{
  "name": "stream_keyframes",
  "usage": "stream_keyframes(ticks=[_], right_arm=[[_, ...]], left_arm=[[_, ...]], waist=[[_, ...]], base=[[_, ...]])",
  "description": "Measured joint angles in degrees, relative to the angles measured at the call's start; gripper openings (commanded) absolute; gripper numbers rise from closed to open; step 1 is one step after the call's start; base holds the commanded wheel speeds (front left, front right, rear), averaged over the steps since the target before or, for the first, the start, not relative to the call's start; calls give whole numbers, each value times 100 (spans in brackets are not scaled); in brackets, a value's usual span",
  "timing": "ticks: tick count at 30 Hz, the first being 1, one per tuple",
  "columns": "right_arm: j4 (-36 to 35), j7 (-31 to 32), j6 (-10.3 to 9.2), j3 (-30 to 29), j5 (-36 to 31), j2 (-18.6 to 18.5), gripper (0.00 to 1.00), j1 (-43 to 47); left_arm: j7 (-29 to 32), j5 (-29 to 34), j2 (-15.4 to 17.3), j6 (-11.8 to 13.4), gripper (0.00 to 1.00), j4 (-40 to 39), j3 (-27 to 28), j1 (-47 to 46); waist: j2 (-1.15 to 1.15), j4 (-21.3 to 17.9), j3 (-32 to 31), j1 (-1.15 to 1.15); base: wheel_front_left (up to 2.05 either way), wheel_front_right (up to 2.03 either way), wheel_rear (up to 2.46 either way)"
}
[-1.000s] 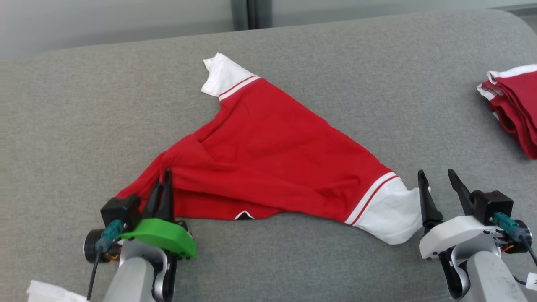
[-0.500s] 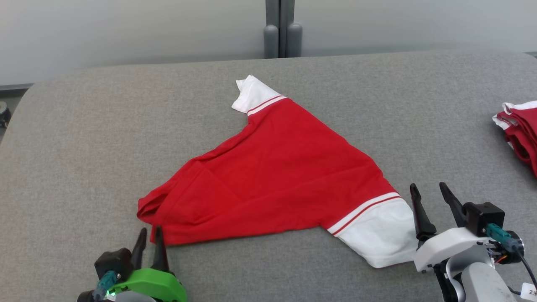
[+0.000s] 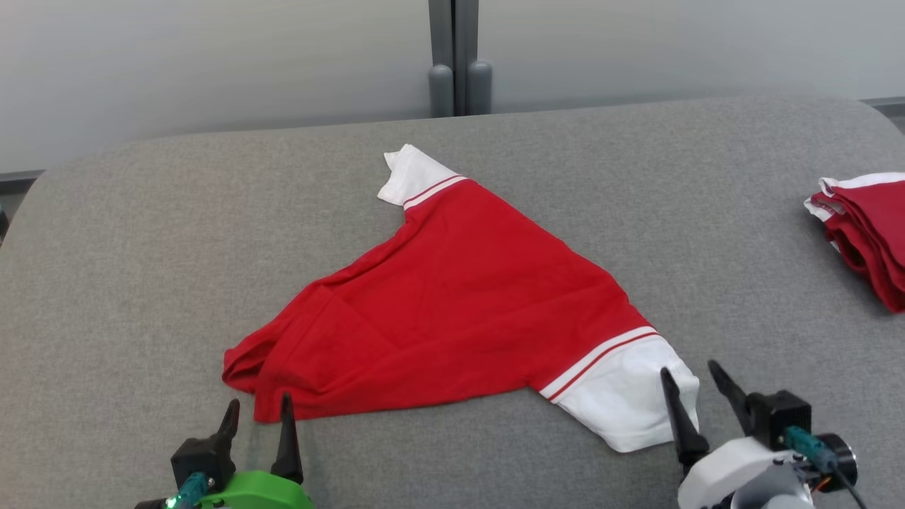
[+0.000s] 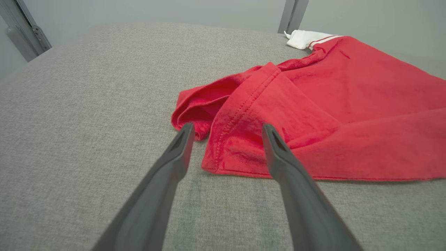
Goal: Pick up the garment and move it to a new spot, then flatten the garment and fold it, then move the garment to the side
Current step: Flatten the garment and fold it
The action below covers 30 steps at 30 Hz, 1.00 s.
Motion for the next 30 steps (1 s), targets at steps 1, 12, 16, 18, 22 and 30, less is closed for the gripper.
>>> stream_keyframes(ticks=[1, 12, 16, 18, 22, 30], right_arm=[[65, 0, 0, 57, -82, -1, 100, 74], [487, 0, 0, 64, -308, -12, 100, 250], [694, 0, 0, -38, -358, -12, 100, 245], [786, -1, 0, -100, -392, -11, 100, 214], [934, -2, 0, -85, -436, -12, 89, 77], [1188, -21, 0, 37, -372, -91, 0, -124]], left_arm=[[0, 21, 0, -11, 100, 21, -22, 2], [0, 87, 0, -75, 100, 244, -19, -26], [0, 88, 0, -82, 100, 277, -19, -82], [0, 87, 0, -100, 100, 277, -26, -109], [0, 88, 1, -125, 100, 280, -29, -139], [0, -26, 0, -183, 100, 375, -46, -217]], waist=[[0, 0, 0, 0], [0, 23, 107, 0], [0, 34, 157, 0], [0, 43, 188, 0], [0, 57, 255, 0], [0, 60, 352, 0]], base=[[0, 0, 0], [0, 0, 0], [0, 0, 0], [0, 0, 0], [0, 0, 0], [0, 0, 0]])
